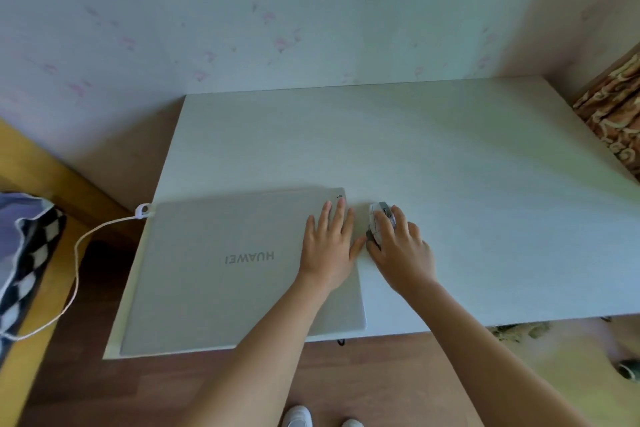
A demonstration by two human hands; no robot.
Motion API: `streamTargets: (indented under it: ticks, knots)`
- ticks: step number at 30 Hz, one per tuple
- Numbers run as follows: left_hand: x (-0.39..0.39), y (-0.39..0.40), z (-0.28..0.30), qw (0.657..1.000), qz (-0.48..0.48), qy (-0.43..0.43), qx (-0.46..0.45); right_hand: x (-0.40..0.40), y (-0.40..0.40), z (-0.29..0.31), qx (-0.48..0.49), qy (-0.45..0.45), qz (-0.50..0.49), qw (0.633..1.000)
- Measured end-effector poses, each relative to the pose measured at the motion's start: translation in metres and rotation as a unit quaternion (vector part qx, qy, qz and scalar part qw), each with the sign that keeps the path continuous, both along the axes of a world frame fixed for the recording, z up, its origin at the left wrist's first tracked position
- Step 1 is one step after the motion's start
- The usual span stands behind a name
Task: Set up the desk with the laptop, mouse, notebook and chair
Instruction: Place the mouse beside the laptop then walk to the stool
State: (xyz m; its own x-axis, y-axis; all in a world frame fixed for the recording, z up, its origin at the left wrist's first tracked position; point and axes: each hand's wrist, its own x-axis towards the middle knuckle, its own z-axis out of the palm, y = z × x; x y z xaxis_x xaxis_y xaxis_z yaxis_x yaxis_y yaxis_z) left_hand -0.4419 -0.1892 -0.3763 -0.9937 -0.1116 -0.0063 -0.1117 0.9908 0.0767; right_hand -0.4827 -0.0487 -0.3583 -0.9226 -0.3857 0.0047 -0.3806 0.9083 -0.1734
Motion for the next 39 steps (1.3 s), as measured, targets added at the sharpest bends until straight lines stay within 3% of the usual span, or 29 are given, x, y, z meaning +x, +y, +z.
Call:
streamTargets:
  ticks: [4, 11, 21, 30, 39]
  knots:
    - [0.020, 0.001, 0.023, 1.000, -0.010, 0.011, -0.013, 0.011, 0.011, 0.030, -0.002, 0.002, 0.028, 1.000]
    - [0.054, 0.006, 0.108, 0.990, -0.065, 0.122, -0.012, 0.050, 0.035, 0.107, -0.041, 0.047, 0.038, 0.997]
    - [0.111, 0.029, 0.212, 0.955, -0.232, 0.180, 0.045, 0.172, 0.087, 0.213, -0.032, 0.123, -0.079, 0.989]
    - [0.165, 0.092, 0.256, 0.881, -0.423, 0.211, 0.026, 0.304, 0.126, 0.245, -0.002, 0.177, -0.241, 0.954]
    - [0.238, 0.244, 0.271, 0.791, -0.569, 0.217, 0.055, 0.439, 0.236, 0.250, 0.031, 0.212, -0.410, 0.886]
